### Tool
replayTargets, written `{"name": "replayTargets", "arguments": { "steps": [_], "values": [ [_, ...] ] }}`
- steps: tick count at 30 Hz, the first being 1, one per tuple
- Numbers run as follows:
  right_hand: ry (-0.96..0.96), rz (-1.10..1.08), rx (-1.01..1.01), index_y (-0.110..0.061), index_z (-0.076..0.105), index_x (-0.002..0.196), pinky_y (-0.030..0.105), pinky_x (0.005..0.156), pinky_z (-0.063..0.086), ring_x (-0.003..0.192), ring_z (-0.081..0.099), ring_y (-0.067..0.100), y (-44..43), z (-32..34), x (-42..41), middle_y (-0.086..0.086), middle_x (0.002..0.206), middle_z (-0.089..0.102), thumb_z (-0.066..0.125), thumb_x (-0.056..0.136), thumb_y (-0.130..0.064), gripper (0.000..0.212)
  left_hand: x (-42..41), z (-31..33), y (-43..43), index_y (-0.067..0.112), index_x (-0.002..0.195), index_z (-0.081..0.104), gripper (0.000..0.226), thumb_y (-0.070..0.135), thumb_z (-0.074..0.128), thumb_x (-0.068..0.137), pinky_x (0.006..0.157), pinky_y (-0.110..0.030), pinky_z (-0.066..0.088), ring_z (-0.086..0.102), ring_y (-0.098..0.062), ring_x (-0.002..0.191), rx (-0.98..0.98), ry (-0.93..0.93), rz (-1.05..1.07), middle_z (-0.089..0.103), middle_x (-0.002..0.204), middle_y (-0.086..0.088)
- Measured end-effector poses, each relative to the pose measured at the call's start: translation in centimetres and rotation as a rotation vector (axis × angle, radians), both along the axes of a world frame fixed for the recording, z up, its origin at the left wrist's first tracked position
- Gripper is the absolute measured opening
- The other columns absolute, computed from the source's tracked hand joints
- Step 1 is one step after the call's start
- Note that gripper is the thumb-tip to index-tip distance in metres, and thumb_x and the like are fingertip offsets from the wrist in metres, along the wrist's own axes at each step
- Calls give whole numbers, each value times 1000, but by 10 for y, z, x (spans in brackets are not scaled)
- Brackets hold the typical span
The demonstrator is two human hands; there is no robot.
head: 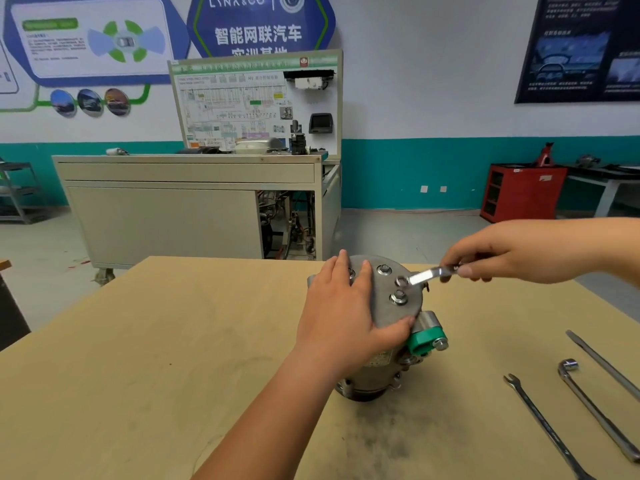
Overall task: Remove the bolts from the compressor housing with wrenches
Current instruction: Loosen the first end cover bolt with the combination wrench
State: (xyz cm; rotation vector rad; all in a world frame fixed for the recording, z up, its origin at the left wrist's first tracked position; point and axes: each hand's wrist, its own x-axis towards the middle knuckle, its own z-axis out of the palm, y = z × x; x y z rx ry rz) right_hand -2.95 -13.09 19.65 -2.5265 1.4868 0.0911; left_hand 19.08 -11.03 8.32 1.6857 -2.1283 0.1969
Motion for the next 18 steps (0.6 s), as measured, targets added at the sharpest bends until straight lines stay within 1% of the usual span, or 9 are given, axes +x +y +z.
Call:
{"name": "replayTargets", "arguments": {
  "steps": [3,5,6,8,10,11,14,16,18],
  "values": [
    [-216,-56,-8,-50,57,94,16,66,48,77,60,-7,3,7,-9,-20,80,63,47,93,-36,17,1,-1,0,23,152,18,104,80,23,66,117,-36,10,7,-24,146,-8,10,1,8,160,-10],
    [-426,-124,88,-35,62,96,15,61,52,71,68,5,9,6,-11,-12,73,67,48,93,-30,15,1,-1,0,23,152,19,103,80,23,66,116,-35,11,7,-23,145,-12,15,4,8,160,-10],
    [-544,-164,194,-24,61,96,18,58,54,69,70,14,16,3,-9,-5,71,69,48,91,-28,14,0,-1,1,23,152,19,103,80,23,66,116,-35,11,8,-23,145,-15,17,5,8,160,-10],
    [-771,-214,481,-10,55,97,25,50,56,70,72,29,35,-5,0,8,73,71,52,82,-32,27,0,-1,1,22,152,20,103,80,23,66,116,-35,12,9,-24,145,-22,15,9,9,160,-11],
    [-974,-229,699,-6,54,97,23,43,54,68,72,30,54,-18,13,18,80,71,56,74,-31,34,-1,-1,1,22,151,21,103,79,23,66,116,-35,12,9,-25,145,-28,15,13,10,160,-12],
    [-1052,-238,745,-6,57,95,22,41,52,66,72,29,61,-26,20,20,81,71,56,73,-30,32,-1,0,2,22,151,21,103,79,23,66,116,-35,12,9,-25,145,-31,15,15,10,160,-12],
    [-1188,-293,794,-1,57,97,19,36,49,62,71,27,73,-47,41,21,82,72,54,77,-27,33,-4,2,4,22,152,20,113,84,10,58,116,-34,9,8,-25,145,-29,9,19,9,160,-13],
    [-1220,-330,802,1,53,106,18,34,47,61,71,27,73,-55,51,21,81,72,49,88,-24,30,-4,4,5,21,152,19,118,82,1,53,117,-34,8,6,-24,146,-19,11,15,7,160,-13],
    [-1238,-357,790,-1,51,106,17,32,45,59,71,26,71,-59,57,20,78,72,44,95,-21,24,-4,5,6,20,153,17,119,79,-2,51,117,-35,7,5,-24,146,-6,1,9,6,160,-13]
  ]
}}
